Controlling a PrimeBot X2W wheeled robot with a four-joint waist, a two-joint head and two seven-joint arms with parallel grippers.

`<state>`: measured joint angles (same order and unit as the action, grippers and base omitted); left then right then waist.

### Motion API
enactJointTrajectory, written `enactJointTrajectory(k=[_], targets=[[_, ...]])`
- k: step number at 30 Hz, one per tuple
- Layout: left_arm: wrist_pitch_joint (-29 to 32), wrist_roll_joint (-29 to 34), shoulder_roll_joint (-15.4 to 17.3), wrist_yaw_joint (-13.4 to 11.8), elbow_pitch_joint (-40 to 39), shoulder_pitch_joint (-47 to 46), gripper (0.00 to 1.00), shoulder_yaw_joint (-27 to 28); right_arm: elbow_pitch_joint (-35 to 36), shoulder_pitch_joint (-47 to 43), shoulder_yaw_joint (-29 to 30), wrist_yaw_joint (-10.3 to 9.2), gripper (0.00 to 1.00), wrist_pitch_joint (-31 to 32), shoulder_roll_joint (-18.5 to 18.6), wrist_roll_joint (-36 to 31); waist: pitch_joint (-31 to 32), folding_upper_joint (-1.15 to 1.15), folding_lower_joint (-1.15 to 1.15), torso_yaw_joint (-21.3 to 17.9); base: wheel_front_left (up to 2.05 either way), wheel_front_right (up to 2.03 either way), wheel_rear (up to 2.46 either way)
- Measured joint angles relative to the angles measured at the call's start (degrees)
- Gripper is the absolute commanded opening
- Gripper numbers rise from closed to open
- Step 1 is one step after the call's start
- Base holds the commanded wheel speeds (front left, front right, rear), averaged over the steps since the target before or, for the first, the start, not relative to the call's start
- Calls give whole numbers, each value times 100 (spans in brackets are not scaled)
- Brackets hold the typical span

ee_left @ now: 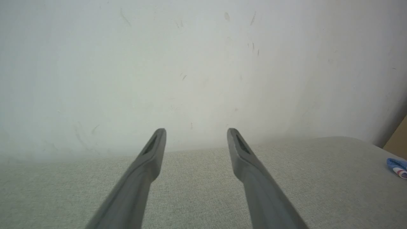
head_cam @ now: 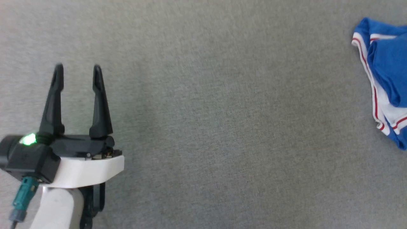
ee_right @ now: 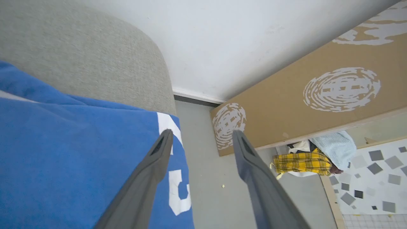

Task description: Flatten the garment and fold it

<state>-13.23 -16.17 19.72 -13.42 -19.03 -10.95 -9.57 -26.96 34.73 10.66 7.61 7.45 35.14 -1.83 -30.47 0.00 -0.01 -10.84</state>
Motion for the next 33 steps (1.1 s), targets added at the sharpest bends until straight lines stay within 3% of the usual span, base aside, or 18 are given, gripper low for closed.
enactJointTrajectory(k=[15, 22, 33], targets=[[-149, 111, -390, -23, 481, 664, 100, 157, 2417, -1929, 353, 0, 100, -649, -1940, 289, 1209, 0, -1, 401, 0, 0, 0], [-151, 110, -566, 97, 689, 1182, 100, 276, 3254, -2699, 176, 0, 100, -991, -2755, 283, 1732, 0, -1, 637, 0, 0, 0], [-151, 123, -635, 342, 1189, 1588, 100, 190, 3370, -3388, -175, 0, 100, -1762, -3186, 343, 2382, 0, 0, 1012, 0, 0, 0]])
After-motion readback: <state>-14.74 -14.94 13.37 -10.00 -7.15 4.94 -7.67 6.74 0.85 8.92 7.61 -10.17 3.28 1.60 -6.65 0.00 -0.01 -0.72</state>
